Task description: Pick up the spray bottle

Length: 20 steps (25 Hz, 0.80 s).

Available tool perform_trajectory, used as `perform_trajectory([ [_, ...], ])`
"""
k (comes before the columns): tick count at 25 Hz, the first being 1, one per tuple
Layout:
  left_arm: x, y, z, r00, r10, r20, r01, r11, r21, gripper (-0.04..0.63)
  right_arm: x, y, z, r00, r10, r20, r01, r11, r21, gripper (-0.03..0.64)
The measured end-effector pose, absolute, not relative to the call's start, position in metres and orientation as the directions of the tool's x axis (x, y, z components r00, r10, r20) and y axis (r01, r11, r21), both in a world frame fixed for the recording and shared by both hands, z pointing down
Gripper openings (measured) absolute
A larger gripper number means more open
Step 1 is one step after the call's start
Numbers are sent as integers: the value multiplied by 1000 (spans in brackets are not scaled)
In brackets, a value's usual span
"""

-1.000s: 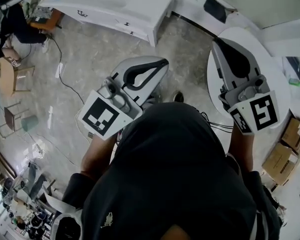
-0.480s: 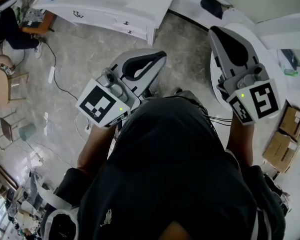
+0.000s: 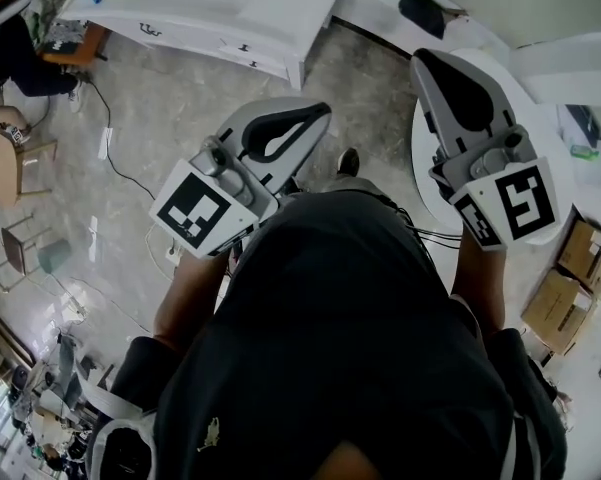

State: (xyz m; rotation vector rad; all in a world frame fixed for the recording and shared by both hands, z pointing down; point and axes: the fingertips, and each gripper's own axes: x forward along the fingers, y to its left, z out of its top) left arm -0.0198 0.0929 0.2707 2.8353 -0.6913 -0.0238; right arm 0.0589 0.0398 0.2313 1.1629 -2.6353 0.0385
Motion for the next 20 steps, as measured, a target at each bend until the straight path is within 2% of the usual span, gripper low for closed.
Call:
perform_trajectory([
  [4, -1, 76, 264, 863, -504, 48, -505, -849, 158, 5, 90, 27, 238, -668, -702, 249, -713, 699, 57, 9],
  [15, 74, 65, 252, 813, -574, 98, -583, -800, 144, 6, 155, 2, 237, -736, -641, 215, -651, 758, 31, 9],
  [20, 74, 56, 254, 782, -610, 126, -623, -771, 132, 6, 160, -12, 246, -759, -615, 213, -628, 778, 6, 9],
])
